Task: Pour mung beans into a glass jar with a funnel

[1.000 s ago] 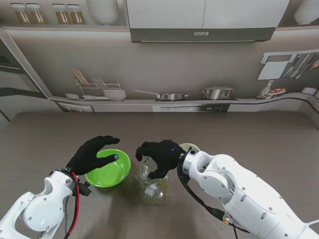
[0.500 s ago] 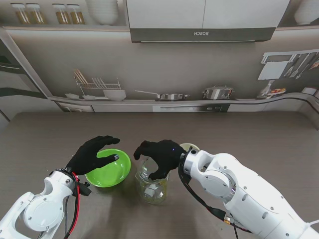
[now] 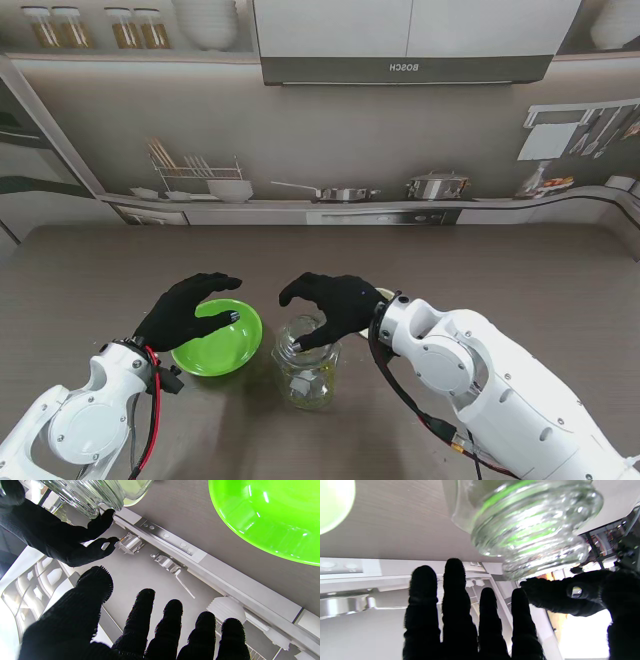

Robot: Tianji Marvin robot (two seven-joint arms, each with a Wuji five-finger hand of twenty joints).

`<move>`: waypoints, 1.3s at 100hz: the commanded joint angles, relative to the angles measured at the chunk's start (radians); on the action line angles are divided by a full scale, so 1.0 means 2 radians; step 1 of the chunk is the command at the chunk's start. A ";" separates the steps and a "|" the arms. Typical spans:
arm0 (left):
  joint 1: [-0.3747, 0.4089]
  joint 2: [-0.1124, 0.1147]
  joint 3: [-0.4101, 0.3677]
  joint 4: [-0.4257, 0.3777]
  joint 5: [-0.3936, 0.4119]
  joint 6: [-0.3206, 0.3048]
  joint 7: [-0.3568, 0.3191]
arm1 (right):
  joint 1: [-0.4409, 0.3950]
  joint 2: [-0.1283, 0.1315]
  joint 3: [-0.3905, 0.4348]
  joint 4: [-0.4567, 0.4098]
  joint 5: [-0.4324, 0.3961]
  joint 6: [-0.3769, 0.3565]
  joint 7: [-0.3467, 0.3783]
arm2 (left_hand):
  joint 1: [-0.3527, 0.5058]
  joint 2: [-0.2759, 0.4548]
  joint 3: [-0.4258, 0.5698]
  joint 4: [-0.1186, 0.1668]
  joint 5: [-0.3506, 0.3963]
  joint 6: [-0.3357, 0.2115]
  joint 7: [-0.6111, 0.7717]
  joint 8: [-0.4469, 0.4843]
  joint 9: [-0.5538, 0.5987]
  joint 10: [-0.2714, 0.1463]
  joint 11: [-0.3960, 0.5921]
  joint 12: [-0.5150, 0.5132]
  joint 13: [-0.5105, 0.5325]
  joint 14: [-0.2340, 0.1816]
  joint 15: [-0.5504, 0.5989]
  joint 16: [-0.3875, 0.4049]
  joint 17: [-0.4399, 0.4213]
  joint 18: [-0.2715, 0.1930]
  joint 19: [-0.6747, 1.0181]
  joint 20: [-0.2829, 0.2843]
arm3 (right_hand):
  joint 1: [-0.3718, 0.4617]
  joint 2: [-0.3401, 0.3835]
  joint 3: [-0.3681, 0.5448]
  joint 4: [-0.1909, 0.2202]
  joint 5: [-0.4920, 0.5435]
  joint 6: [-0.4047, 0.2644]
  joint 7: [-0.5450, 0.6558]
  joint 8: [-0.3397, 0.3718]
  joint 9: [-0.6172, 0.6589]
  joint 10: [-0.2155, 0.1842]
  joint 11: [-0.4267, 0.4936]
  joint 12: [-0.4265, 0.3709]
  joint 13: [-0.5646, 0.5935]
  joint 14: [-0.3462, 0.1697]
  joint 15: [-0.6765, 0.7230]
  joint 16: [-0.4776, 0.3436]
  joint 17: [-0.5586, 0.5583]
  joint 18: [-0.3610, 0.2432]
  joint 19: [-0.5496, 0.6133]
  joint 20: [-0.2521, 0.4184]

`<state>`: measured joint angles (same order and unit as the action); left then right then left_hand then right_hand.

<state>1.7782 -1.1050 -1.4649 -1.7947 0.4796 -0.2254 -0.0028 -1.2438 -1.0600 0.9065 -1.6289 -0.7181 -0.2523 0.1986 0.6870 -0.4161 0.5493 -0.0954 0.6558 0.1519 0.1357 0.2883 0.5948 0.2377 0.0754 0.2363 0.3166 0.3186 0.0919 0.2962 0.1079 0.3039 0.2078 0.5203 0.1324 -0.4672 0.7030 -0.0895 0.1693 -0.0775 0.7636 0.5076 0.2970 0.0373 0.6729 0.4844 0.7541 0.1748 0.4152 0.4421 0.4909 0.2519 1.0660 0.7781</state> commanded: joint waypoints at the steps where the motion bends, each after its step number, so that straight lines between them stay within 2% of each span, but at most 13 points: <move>1: -0.001 -0.001 0.002 -0.001 -0.001 0.001 -0.010 | -0.005 -0.003 0.005 -0.006 0.007 0.009 -0.002 | 0.010 0.017 -0.009 0.016 0.002 -0.001 -0.002 0.002 -0.004 -0.001 -0.005 -0.001 0.001 -0.008 -0.004 -0.002 -0.010 -0.017 -0.019 -0.001 | -0.013 0.002 -0.007 0.018 -0.002 -0.012 -0.007 0.003 0.005 -0.013 -0.008 -0.005 -0.010 0.010 -0.013 -0.009 -0.010 0.026 -0.018 -0.010; 36: -0.005 0.000 0.007 0.001 -0.001 0.002 -0.014 | -0.017 -0.010 0.027 -0.012 0.018 0.043 -0.027 | 0.010 0.017 -0.010 0.016 0.002 -0.002 -0.002 0.002 -0.003 -0.001 -0.005 -0.001 0.000 -0.009 -0.004 -0.002 -0.010 -0.018 -0.019 -0.001 | -0.008 -0.012 0.019 0.019 0.029 -0.010 -0.011 0.005 0.043 -0.021 -0.018 -0.010 -0.007 0.015 -0.045 -0.026 -0.013 0.042 -0.060 -0.035; 45: -0.006 0.000 0.008 0.002 -0.001 0.002 -0.015 | -0.021 -0.013 0.032 -0.014 0.031 0.049 -0.034 | 0.009 0.017 -0.010 0.016 0.003 -0.002 -0.001 0.002 -0.004 -0.002 -0.005 -0.001 0.000 -0.009 -0.004 -0.002 -0.010 -0.017 -0.019 -0.001 | 0.013 -0.010 0.013 0.020 0.068 -0.011 -0.003 0.005 0.102 -0.030 -0.029 -0.016 0.006 0.005 -0.048 -0.029 -0.003 0.029 -0.056 -0.040; 52: -0.006 0.000 0.009 0.002 -0.002 0.001 -0.015 | -0.025 -0.017 0.036 -0.014 0.045 0.053 -0.045 | 0.010 0.017 -0.010 0.016 0.001 -0.002 -0.002 0.001 -0.004 -0.001 -0.005 -0.001 0.001 -0.009 -0.004 -0.002 -0.010 -0.018 -0.019 -0.001 | 0.041 -0.012 0.005 0.023 0.088 -0.011 0.002 0.002 0.124 -0.033 -0.038 -0.020 0.019 -0.006 -0.048 -0.030 0.005 0.015 -0.046 -0.041; 60: -0.007 0.000 0.009 0.003 -0.001 0.000 -0.014 | -0.031 -0.022 0.041 -0.014 0.066 0.058 -0.058 | 0.009 0.017 -0.010 0.016 -0.002 -0.003 -0.003 0.001 -0.004 -0.001 -0.005 -0.001 0.001 -0.009 -0.004 -0.002 -0.009 -0.018 -0.019 -0.001 | 0.065 -0.018 -0.001 0.025 0.099 -0.014 0.005 -0.002 0.141 -0.032 -0.051 -0.027 0.023 -0.008 -0.053 -0.032 0.006 0.013 -0.043 -0.043; 91: -0.009 0.000 0.014 0.006 -0.004 -0.006 -0.013 | -0.058 -0.033 0.059 -0.016 0.132 0.069 -0.082 | 0.009 0.016 -0.009 0.016 -0.009 -0.005 -0.006 -0.001 -0.006 -0.002 -0.005 -0.002 0.000 -0.009 -0.004 -0.002 -0.008 -0.017 -0.019 -0.001 | 0.087 -0.031 -0.004 0.029 0.103 -0.014 -0.002 -0.011 0.142 -0.025 -0.074 -0.041 0.019 -0.005 -0.067 -0.037 -0.002 0.014 -0.055 -0.053; 110: -0.011 0.000 0.016 0.009 -0.005 -0.010 -0.011 | -0.079 -0.034 0.071 -0.017 0.142 0.070 -0.091 | 0.008 0.016 -0.009 0.016 -0.013 -0.005 -0.007 -0.001 -0.008 -0.003 -0.006 -0.002 0.000 -0.009 -0.004 -0.002 -0.008 -0.017 -0.019 -0.001 | 0.082 -0.033 -0.002 0.029 0.100 -0.014 -0.007 -0.015 0.138 -0.029 -0.079 -0.045 0.004 -0.001 -0.089 -0.050 -0.019 0.022 -0.100 -0.081; 130: -0.011 -0.001 0.018 0.009 -0.008 -0.012 -0.009 | -0.095 -0.037 0.081 -0.003 0.137 0.063 -0.110 | 0.008 0.016 -0.008 0.016 -0.014 -0.004 -0.007 -0.002 -0.008 -0.003 -0.005 -0.002 0.000 -0.008 -0.004 -0.002 -0.008 -0.016 -0.018 -0.001 | 0.083 -0.038 -0.002 0.029 0.103 -0.014 -0.007 -0.016 0.138 -0.033 -0.081 -0.045 0.004 -0.008 -0.092 -0.053 -0.021 0.019 -0.106 -0.087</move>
<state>1.7540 -1.1034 -1.4315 -1.7756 0.4695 -0.2477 -0.0059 -1.4211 -1.1292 1.0685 -1.6583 -0.4324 -0.1180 -0.0191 0.6870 -0.4161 0.5487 -0.0954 0.6519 0.1519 0.1358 0.2889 0.5948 0.2378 0.0754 0.2363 0.3166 0.3186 0.0919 0.2962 0.1066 0.3038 0.2077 0.5203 0.2960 -0.5160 0.7146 -0.0639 0.3572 -0.0833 0.7641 0.4970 0.5862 -0.0049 0.5276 0.4019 0.7823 0.1752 0.2470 0.3563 0.4627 0.2915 0.8701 0.6215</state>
